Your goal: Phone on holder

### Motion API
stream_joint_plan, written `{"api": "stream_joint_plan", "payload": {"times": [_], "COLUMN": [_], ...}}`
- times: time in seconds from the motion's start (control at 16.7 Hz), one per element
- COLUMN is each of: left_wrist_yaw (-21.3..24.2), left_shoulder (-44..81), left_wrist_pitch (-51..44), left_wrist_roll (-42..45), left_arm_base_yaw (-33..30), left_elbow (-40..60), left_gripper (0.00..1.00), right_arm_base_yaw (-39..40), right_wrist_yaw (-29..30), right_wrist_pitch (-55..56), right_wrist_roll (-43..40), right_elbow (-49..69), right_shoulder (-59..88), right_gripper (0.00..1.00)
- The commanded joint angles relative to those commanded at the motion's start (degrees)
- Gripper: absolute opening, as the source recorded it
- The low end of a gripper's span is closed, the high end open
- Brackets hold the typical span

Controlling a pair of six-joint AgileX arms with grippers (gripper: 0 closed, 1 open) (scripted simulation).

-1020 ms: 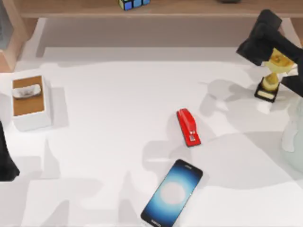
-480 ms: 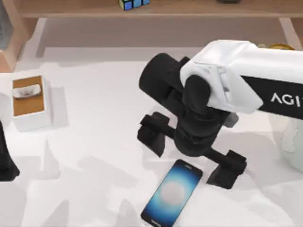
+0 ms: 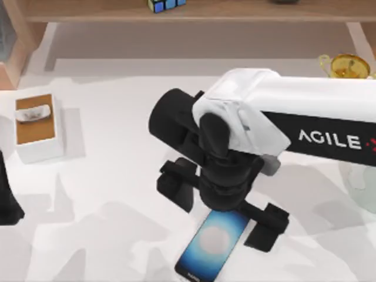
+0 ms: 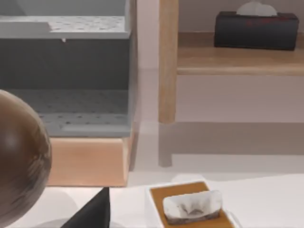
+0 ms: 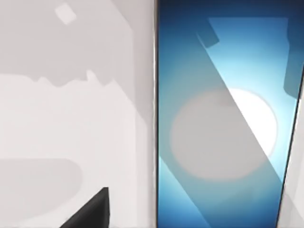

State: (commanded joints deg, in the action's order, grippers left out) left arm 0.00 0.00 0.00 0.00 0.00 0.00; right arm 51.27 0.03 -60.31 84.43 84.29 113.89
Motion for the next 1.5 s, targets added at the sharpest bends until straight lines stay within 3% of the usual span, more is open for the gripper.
{"api": "stream_joint_plan", "payload": {"times": [0.24, 0.6, 0.9, 1.5], "left_wrist_yaw": [0.0, 0.0, 0.0, 0.0], "left_shoulder": [0.0, 0.0, 0.0, 0.0], "left_wrist_pitch": [0.0, 0.0, 0.0, 0.0], "left_wrist_roll": [0.0, 0.0, 0.0, 0.0], "left_arm_base_yaw": [0.0, 0.0, 0.0, 0.0], "left_elbow": [0.0, 0.0, 0.0, 0.0], "left_gripper": [1.00, 1.00, 1.00, 1.00], "right_arm_base_yaw": [-0.2, 0.1, 0.1, 0.1], "right_wrist_yaw": [0.0, 0.0, 0.1, 0.1], "right_wrist_pitch": [2.4, 15.2, 16.1, 16.1], "right_wrist_roll": [-0.2, 0.1, 0.2, 0.2], "right_elbow": [-1.7, -8.4, -9.0, -9.0], "right_shoulder": [1.0, 6.5, 7.1, 7.1], "right_gripper": [1.00, 1.00, 1.00, 0.25]}}
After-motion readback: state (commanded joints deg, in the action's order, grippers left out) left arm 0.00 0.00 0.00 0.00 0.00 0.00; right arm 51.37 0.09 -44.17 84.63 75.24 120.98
